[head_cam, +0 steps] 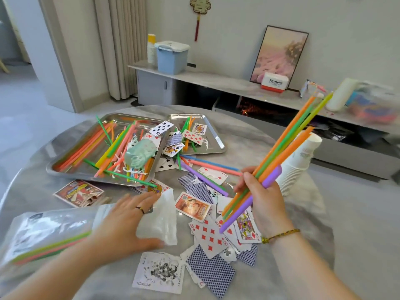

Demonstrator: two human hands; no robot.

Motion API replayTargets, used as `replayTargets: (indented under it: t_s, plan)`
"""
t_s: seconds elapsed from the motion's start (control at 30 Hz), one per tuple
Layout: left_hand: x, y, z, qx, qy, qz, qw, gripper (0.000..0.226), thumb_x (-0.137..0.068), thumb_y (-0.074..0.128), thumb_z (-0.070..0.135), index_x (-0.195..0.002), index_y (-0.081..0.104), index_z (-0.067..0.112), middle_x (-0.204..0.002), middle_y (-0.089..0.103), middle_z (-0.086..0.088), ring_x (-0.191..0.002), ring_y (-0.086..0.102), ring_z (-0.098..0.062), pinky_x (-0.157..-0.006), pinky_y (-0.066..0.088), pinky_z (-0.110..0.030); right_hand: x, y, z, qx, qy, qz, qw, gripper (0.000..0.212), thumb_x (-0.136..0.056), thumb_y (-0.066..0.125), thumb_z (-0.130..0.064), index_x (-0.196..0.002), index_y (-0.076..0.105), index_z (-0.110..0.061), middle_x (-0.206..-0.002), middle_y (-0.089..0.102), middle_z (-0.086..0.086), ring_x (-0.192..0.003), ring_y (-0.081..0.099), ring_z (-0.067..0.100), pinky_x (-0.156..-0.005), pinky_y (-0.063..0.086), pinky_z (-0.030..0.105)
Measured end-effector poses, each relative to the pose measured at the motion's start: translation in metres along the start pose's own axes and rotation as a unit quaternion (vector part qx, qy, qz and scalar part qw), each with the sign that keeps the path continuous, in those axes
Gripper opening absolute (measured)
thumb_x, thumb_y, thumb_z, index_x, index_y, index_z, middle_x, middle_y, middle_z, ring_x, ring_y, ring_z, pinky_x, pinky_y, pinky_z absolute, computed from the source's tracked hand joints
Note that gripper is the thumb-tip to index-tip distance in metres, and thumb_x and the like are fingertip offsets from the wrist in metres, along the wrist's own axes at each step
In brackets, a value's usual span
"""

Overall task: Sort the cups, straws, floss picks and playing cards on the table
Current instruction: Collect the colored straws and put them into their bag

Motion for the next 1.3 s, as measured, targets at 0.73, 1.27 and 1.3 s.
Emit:
replayTargets:
  t_s: [0.73, 1.27, 1.3]
  plan:
    - [-0.071, 0.076, 0.126, 0.328, 0.026, -0.04, 0.943, 0.023, -0.093, 0.048, 0.02, -0.071, 0.044, 0.026, -0.071, 0.052, 0.006, -0.061, 0.046, -0.004, -0.054, 0.039, -0.009, -0.005, -0.002, 0.015, -0.096, 0.039, -0.096, 0.99, 0.026, -0.087, 0.048, 0.006, -0.07, 0.053, -0.013, -0.042, 0.053, -0.004, -0.047, 0.056, 0.006, -0.057, 0.051, 0.022]
    - [-0.07, 0.08, 0.119, 0.319, -0.007, -0.042, 0.947, 0.022, -0.092, 0.05, 0.026, -0.073, 0.039, 0.031, -0.071, 0.047, 0.009, -0.061, 0.044, 0.0, -0.052, 0.038, -0.007, -0.002, 0.01, 0.021, -0.025, 0.034, -0.126, 0.991, 0.028, -0.087, 0.049, 0.003, -0.071, 0.055, -0.019, -0.045, 0.054, -0.006, -0.051, 0.057, 0.004, -0.059, 0.05, 0.016]
    - [-0.07, 0.08, 0.121, 0.32, 0.001, -0.043, 0.947, 0.022, -0.093, 0.049, 0.026, -0.074, 0.039, 0.032, -0.072, 0.048, 0.011, -0.062, 0.045, 0.001, -0.054, 0.038, -0.006, -0.002, 0.011, 0.022, -0.034, 0.04, -0.127, 0.991, 0.027, -0.087, 0.051, 0.002, -0.07, 0.055, -0.019, -0.045, 0.055, -0.005, -0.051, 0.057, 0.005, -0.058, 0.051, 0.018]
Point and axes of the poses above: each hand's wrist, its own x-axis away from the middle knuckle, its own y-axis out of the palm, z = x × y, the point moved 9 cm from there along -x, towards the middle knuckle
